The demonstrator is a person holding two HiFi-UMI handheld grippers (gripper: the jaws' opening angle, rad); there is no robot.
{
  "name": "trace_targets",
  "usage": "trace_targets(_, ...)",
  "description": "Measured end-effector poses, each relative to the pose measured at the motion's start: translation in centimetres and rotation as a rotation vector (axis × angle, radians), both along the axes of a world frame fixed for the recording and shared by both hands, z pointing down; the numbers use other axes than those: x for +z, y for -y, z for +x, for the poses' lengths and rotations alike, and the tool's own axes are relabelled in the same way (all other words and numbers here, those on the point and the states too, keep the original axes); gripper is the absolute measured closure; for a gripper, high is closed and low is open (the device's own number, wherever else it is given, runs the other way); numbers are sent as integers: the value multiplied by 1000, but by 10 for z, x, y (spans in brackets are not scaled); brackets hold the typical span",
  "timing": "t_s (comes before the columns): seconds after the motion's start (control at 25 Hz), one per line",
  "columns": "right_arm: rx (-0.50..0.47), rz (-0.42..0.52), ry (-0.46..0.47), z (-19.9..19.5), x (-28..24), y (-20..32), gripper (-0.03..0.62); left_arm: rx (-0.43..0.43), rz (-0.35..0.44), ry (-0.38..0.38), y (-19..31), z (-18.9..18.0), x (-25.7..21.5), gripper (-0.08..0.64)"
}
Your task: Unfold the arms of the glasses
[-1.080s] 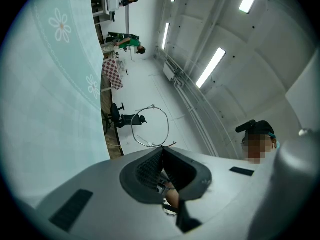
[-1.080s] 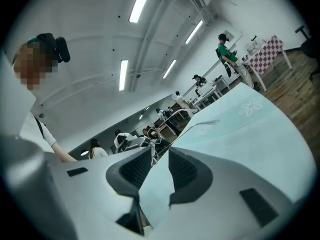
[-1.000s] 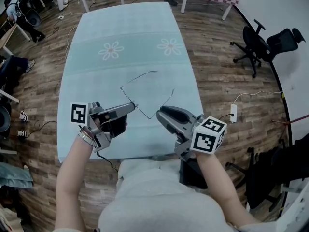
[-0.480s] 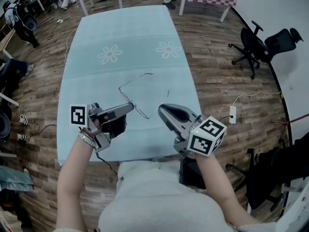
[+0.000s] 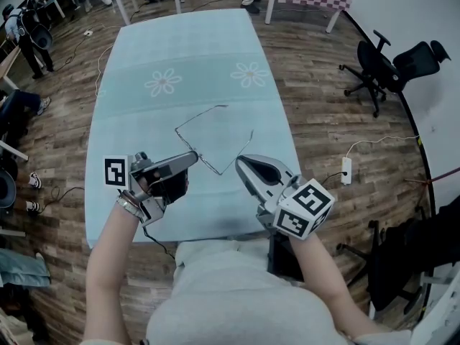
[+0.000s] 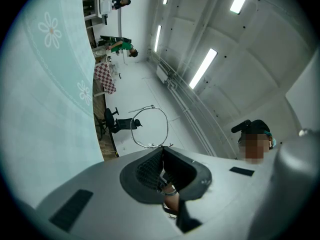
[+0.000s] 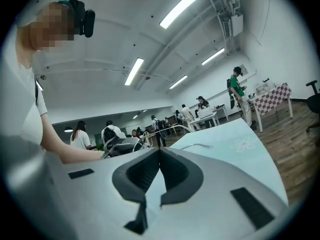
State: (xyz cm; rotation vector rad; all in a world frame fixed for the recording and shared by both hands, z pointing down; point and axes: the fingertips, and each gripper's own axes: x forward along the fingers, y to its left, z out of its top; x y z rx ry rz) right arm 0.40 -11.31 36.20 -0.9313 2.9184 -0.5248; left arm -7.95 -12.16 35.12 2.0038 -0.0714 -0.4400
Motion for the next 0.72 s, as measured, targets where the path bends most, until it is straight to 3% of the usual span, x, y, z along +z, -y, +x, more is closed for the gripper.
trace_targets(0.72, 312, 230, -217, 28, 0, 16, 584, -63, 5, -17, 7, -5, 2, 551)
